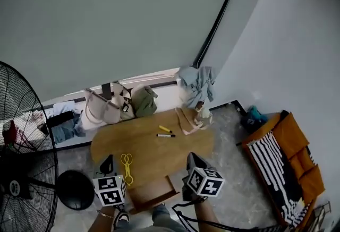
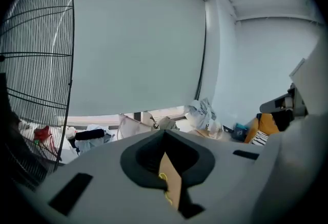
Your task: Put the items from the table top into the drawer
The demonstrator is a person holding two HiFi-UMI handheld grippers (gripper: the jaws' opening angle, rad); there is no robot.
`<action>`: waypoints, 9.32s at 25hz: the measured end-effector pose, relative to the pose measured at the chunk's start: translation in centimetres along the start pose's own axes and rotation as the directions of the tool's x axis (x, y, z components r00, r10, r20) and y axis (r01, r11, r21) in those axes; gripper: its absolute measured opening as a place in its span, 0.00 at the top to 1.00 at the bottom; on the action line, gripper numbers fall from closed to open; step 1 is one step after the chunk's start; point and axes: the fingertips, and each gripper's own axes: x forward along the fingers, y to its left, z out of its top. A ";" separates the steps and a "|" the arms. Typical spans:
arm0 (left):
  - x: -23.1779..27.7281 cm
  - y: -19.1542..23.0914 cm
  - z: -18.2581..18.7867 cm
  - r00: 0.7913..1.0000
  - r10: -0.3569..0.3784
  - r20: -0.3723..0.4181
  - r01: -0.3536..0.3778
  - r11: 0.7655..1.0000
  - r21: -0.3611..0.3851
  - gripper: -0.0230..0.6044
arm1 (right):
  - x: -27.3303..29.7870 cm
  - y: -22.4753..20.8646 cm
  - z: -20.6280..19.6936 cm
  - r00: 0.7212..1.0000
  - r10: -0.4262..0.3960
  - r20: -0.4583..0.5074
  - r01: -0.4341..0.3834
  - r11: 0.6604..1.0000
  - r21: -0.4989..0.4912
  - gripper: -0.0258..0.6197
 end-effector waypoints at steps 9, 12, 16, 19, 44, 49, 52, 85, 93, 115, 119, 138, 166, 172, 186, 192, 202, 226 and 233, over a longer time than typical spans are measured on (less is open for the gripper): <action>2.3 -0.2 -1.4 0.983 0.182 -0.022 -0.183 0.977 -0.107 0.98 | 8.3 -1.4 1.7 0.983 0.142 -0.112 -0.156 0.980 -0.123 0.95; 2.5 0.5 -2.5 0.976 0.215 -0.042 -0.218 0.967 -0.130 0.98 | 9.8 -0.7 1.5 0.980 0.161 -0.119 -0.176 0.976 -0.127 0.95; 2.7 1.1 -5.0 0.970 0.229 -0.079 -0.238 0.961 -0.138 0.98 | 11.3 -0.3 -0.4 0.975 0.168 -0.145 -0.190 0.970 -0.149 0.95; 3.2 1.7 -6.8 0.966 0.231 -0.115 -0.246 0.959 -0.138 0.98 | 12.2 -0.5 -1.8 0.972 0.162 -0.169 -0.190 0.968 -0.162 0.95; 16.4 1.5 -28.4 0.926 0.144 -0.349 -0.206 0.967 -0.147 0.98 | 20.5 -8.5 -24.2 0.931 0.047 -0.363 -0.094 0.989 -0.113 0.95; 17.4 1.3 -31.8 0.923 0.124 -0.366 -0.187 0.972 -0.144 0.98 | 20.8 -10.1 -27.2 0.921 0.016 -0.388 -0.058 0.994 -0.097 0.95; 17.9 1.3 -32.9 0.915 0.116 -0.386 -0.183 0.973 -0.141 0.98 | 20.5 -10.8 -28.3 0.915 0.001 -0.404 -0.043 0.995 -0.095 0.95; 24.1 0.0 -39.3 0.768 0.017 -0.640 -0.008 1.000 0.017 0.57 | 18.1 -17.1 -31.0 0.889 -0.078 -0.451 0.070 0.997 -0.034 0.95; 24.9 0.5 -39.6 0.756 0.040 -0.653 -0.002 0.998 0.060 0.68 | 18.3 -17.5 -31.6 0.890 -0.075 -0.450 0.082 0.997 -0.004 0.95; 24.9 -0.1 -39.6 0.720 0.023 -0.694 0.045 0.996 0.080 0.78 | 17.4 -18.0 -32.3 0.896 -0.080 -0.437 0.110 0.993 0.043 0.95; 24.5 -1.0 -39.2 0.725 0.010 -0.689 0.071 0.994 0.089 0.79 | 16.8 -18.4 -32.2 0.903 -0.088 -0.421 0.120 0.992 0.050 0.95; 20.0 -9.4 -37.0 0.724 -0.130 -0.677 0.333 0.926 0.179 0.79 | 10.7 -19.1 -32.5 0.920 -0.150 -0.362 0.209 0.969 0.131 0.95; 13.4 -18.8 -43.3 0.540 -0.245 -0.805 0.711 0.645 0.280 0.79 | 2.1 -22.2 -36.6 0.891 -0.314 -0.329 0.406 0.874 0.265 0.95; 12.4 -19.9 -44.2 0.507 -0.299 -0.809 0.741 0.631 0.231 0.74 | 1.1 -22.6 -37.1 0.887 -0.325 -0.329 0.420 0.863 0.280 0.95; 14.9 -19.0 -41.9 0.542 -0.306 -0.782 0.706 0.671 0.226 0.66 | 3.8 -22.4 -36.5 0.898 -0.265 -0.352 0.364 0.896 0.253 0.95; 16.8 -20.3 -39.2 0.546 -0.349 -0.762 0.749 0.611 0.257 0.66 | 5.8 -23.5 -35.2 0.901 -0.232 -0.365 0.333 0.912 0.241 0.95; 23.2 -21.5 -34.6 0.633 -0.308 -0.710 0.646 0.715 0.265 0.66 | 10.5 -26.2 -31.8 0.907 -0.163 -0.389 0.259 0.943 0.208 0.95; 39.6 -24.7 -29.6 0.725 -0.239 -0.646 0.535 0.787 0.309 0.66 | 24.4 -31.6 -26.8 0.901 -0.056 -0.430 0.137 0.978 0.160 0.95; 43.6 -24.6 -28.2 0.750 -0.212 -0.627 0.523 0.771 0.364 0.66 | 26.6 -32.1 -25.3 0.901 -0.042 -0.432 0.114 0.983 0.142 0.95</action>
